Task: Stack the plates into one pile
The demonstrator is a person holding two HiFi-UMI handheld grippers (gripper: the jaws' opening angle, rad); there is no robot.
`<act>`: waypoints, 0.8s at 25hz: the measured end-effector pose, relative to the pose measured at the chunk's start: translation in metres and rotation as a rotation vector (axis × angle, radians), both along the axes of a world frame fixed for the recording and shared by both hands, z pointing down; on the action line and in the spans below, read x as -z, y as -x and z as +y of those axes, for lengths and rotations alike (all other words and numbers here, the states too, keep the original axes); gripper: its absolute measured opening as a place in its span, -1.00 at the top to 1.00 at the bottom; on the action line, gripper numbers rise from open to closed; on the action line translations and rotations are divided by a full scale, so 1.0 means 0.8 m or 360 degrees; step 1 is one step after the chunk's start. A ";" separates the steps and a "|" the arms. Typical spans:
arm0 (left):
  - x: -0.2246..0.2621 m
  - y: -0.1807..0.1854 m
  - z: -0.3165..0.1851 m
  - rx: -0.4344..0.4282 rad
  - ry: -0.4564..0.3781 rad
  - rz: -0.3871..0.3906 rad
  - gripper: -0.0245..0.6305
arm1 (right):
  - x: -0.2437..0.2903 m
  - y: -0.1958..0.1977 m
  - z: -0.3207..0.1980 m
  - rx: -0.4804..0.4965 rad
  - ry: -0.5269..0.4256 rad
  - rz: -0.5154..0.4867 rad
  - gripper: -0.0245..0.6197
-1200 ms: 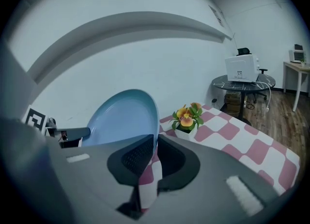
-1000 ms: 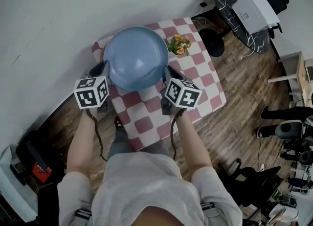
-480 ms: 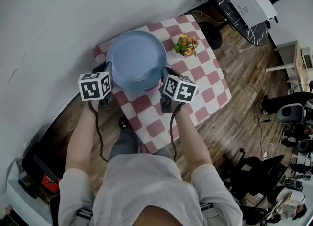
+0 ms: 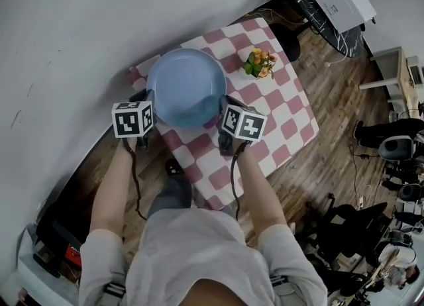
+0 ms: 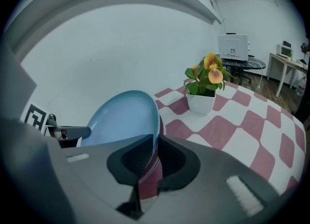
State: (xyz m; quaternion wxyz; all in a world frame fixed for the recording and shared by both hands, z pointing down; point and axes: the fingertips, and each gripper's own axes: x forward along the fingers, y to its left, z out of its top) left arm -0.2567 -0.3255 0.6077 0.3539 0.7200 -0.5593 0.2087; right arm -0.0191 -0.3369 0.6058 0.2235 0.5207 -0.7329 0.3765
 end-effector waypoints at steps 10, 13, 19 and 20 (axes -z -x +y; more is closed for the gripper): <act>-0.007 -0.004 -0.004 -0.0102 -0.0009 0.0022 0.69 | -0.018 -0.003 0.001 -0.0031 0.0062 0.0104 0.80; -0.008 -0.004 -0.005 -0.0137 -0.0016 0.0008 0.67 | -0.018 -0.002 0.000 -0.0033 0.0060 0.0127 0.80; -0.006 -0.011 -0.005 -0.0193 -0.0060 -0.0008 0.42 | -0.018 -0.001 0.000 -0.0002 0.0016 0.0205 0.78; -0.003 -0.009 -0.006 -0.0188 -0.0082 -0.0016 0.36 | -0.017 0.001 0.000 0.0007 -0.0001 0.0218 0.78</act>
